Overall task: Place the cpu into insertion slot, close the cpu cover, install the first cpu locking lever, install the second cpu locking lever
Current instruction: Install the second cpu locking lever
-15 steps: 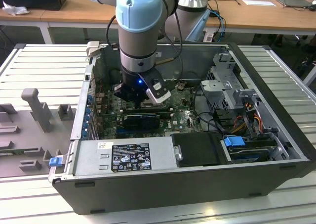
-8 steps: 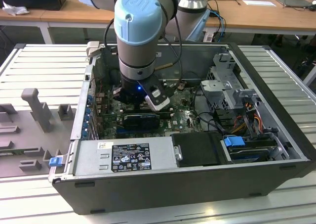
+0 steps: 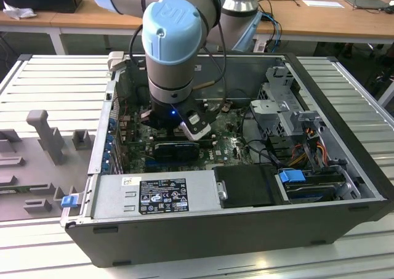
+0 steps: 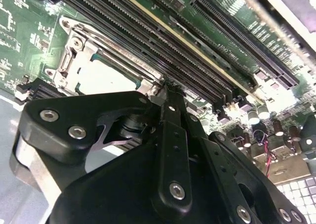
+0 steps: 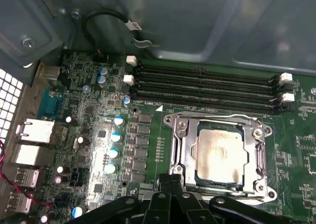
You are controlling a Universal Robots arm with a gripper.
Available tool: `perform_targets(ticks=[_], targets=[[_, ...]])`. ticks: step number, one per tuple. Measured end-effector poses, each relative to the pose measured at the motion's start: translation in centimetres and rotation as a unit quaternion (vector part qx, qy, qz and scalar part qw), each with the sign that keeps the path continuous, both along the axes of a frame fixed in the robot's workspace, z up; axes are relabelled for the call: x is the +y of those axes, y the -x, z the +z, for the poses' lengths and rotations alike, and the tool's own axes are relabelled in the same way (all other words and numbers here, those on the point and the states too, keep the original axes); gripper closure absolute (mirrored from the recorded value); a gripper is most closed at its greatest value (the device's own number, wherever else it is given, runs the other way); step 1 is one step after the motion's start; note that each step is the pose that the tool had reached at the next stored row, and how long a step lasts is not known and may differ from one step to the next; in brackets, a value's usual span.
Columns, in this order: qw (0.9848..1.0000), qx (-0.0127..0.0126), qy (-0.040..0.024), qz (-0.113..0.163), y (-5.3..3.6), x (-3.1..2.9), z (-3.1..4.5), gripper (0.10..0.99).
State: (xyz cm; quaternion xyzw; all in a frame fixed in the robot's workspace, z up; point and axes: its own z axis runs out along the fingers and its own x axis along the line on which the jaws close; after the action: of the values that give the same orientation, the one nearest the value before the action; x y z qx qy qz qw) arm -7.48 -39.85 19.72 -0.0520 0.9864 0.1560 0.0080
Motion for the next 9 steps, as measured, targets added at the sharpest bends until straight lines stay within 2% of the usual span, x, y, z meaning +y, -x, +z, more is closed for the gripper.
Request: perform_targets(ticks=[2, 6, 7, 9], targets=[[1.0, -0.0001, -0.0035, 0.001, 0.14, 0.01, -0.18, 0.98], [1.0, 0.0, -0.0045, 0.001, 0.22, -0.01, -0.08, 0.98], [1.0, 0.0, -0.0045, 0.001, 0.22, 0.0, 0.47, 0.98], [1.0, 0.0, -0.0046, 0.001, 0.22, 0.0, 0.98, 0.98]])
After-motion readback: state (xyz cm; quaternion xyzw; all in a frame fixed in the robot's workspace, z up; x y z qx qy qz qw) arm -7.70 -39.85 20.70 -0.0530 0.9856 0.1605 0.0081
